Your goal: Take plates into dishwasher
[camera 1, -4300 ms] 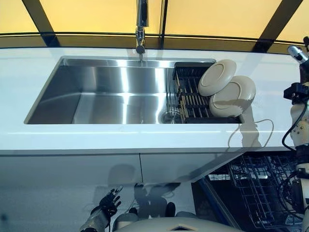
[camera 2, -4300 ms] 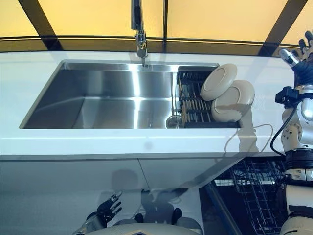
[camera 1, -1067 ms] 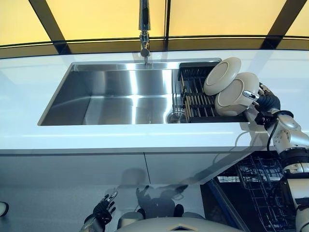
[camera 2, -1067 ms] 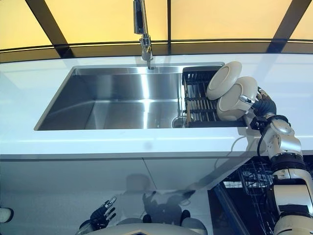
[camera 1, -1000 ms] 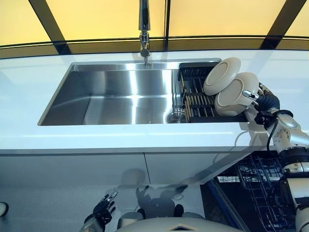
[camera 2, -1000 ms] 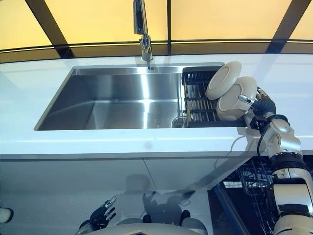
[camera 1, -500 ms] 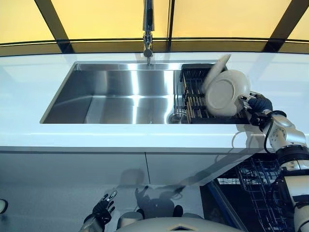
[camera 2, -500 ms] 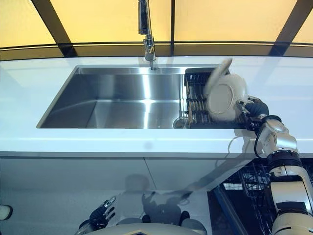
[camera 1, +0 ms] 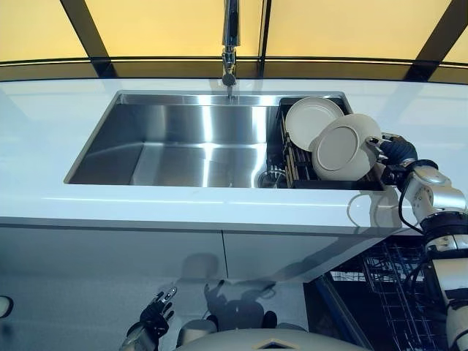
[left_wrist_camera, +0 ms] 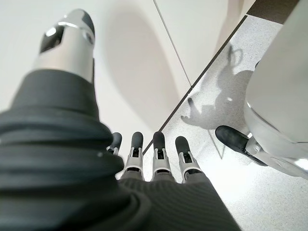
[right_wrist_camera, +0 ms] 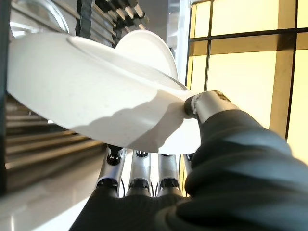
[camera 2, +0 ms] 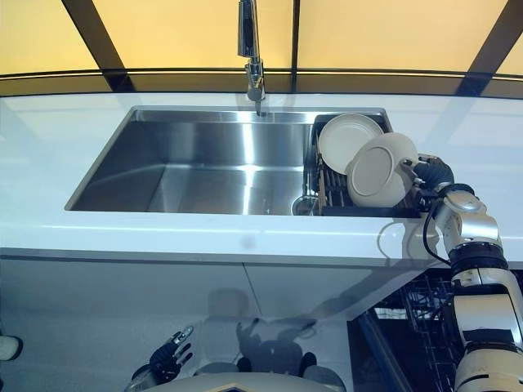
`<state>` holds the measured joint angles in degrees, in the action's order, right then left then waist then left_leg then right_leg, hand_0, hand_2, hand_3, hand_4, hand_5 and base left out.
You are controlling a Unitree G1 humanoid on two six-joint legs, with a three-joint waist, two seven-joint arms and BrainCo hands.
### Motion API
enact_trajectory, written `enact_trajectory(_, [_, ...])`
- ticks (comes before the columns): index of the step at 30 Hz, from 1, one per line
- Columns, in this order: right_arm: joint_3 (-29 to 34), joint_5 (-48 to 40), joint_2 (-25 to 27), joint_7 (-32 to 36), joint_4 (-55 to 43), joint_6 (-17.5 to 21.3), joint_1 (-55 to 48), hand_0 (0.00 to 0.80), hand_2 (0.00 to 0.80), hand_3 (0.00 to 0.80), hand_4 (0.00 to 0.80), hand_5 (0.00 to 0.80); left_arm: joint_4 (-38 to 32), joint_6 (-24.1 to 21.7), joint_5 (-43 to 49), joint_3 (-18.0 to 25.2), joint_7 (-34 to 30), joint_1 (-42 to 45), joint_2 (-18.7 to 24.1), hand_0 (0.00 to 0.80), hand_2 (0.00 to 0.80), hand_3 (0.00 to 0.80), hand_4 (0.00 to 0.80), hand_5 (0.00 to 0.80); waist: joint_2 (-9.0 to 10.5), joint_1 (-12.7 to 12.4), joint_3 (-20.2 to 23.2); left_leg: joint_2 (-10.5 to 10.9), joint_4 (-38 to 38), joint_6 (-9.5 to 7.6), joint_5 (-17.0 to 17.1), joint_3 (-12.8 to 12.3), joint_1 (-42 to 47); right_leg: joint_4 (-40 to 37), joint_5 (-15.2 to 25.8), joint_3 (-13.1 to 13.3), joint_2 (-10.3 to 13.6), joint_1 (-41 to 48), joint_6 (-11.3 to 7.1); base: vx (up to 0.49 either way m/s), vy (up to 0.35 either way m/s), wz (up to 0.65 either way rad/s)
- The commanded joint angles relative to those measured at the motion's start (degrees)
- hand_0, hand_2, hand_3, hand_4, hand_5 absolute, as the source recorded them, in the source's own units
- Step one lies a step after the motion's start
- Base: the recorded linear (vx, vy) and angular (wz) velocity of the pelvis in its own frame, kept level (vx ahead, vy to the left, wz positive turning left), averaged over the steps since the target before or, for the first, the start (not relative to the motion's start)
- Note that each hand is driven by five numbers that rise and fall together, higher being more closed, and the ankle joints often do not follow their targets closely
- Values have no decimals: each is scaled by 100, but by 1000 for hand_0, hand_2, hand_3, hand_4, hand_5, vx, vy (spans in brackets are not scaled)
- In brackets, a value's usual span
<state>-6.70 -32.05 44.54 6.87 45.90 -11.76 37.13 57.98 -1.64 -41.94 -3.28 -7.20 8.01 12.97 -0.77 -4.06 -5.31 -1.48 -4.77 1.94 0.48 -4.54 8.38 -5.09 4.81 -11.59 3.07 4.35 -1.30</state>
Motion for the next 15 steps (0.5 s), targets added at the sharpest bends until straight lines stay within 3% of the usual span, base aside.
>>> enact_trajectory(1, [-303, 60, 468, -184, 211, 203, 759, 800, 800, 800, 800, 800, 271, -136, -158, -124, 42, -329, 203, 0, 0, 0, 0, 0, 338, -62, 99, 225, 308, -40, -463, -272, -146, 109, -440, -138, 69, 187, -306, 0, 0, 0])
enact_trajectory(15, [-258, -569, 1422, -315, -866, 534, 1174, 800, 800, 800, 800, 800, 343, -76, -222, -93, 109, -362, 246, 0, 0, 0, 0, 0, 521, 156, 218, 245, 290, -86, -522, -343, -117, 172, -434, 130, -13, 96, -330, -11, 44, -6])
